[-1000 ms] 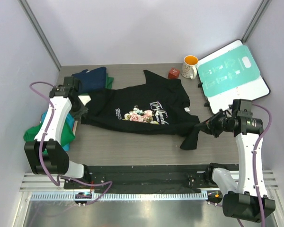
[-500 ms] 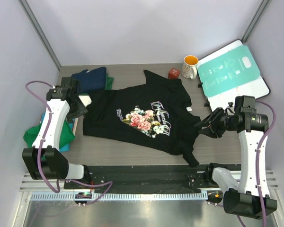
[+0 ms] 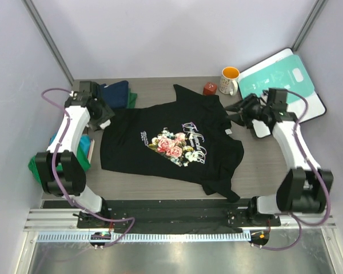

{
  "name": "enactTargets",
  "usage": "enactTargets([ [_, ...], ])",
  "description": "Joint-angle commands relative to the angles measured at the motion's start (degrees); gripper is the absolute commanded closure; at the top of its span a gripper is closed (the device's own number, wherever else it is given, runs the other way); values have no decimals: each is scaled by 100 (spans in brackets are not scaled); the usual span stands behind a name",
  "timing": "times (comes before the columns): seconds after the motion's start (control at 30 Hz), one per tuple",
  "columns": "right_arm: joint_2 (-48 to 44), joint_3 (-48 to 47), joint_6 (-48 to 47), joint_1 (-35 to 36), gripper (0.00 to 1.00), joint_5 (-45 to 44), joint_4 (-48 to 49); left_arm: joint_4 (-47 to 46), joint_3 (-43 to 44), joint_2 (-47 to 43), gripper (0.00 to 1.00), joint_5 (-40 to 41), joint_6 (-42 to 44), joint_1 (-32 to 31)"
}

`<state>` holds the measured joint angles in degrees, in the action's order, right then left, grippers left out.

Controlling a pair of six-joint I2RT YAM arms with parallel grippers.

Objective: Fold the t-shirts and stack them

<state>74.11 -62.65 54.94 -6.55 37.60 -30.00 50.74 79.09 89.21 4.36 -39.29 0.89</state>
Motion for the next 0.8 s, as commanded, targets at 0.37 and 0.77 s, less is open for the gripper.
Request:
enactTargets([
  [0.37,3566,-1917,257,1480,64,-24,2791,-1031,2128,2451,38,-752,97,-1246],
  [0.77,5191,-3883,-1546,1700,68,-1507,102,-1190,2330,3463,44,-559,141,-2048],
])
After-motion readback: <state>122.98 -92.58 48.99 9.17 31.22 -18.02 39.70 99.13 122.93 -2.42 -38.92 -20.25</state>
